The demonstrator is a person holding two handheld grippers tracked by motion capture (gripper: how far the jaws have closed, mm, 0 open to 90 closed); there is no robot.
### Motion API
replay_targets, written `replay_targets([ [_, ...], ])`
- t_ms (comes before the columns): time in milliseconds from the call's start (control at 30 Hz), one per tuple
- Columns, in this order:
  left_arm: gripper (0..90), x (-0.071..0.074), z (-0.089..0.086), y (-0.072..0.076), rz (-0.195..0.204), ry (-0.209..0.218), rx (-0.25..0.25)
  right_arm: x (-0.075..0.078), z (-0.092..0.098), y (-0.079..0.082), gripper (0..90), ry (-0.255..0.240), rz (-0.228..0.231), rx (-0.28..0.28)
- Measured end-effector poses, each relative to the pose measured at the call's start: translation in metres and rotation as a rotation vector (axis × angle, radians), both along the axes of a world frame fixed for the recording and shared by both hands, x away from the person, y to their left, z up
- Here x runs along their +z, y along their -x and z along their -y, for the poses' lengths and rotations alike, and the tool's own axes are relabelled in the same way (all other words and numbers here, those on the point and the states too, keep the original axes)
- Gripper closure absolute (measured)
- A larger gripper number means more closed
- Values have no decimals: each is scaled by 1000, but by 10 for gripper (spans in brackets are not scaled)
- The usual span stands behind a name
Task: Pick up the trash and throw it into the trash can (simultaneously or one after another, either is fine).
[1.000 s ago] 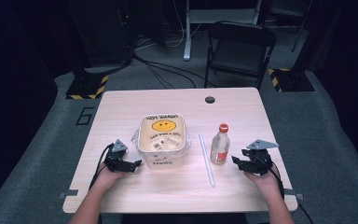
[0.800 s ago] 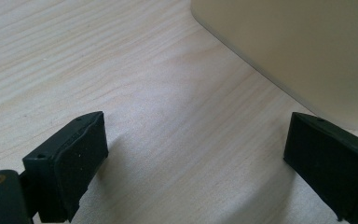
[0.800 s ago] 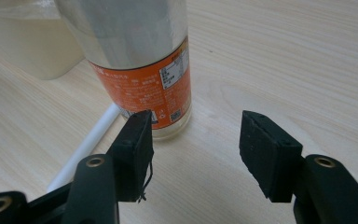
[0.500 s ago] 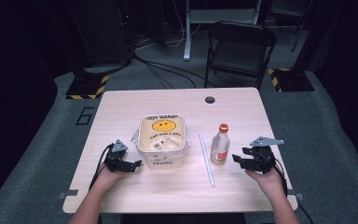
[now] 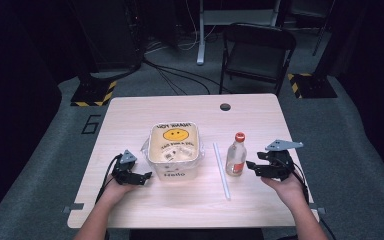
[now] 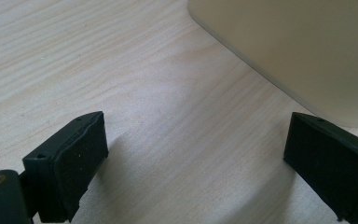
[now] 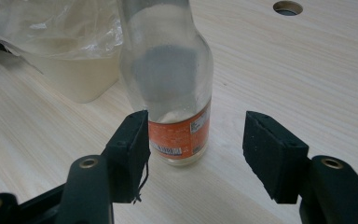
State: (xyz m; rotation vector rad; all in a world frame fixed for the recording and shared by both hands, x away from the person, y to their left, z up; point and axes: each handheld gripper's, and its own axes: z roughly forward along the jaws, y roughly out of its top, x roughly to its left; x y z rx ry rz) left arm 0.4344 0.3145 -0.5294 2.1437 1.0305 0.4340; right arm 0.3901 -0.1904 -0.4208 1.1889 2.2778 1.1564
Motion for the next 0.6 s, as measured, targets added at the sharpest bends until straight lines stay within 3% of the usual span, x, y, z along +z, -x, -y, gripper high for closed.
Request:
replay_targets([
  [600, 58, 0, 0, 0, 8, -2, -1, 27, -12, -6, 385, 9, 26, 30],
])
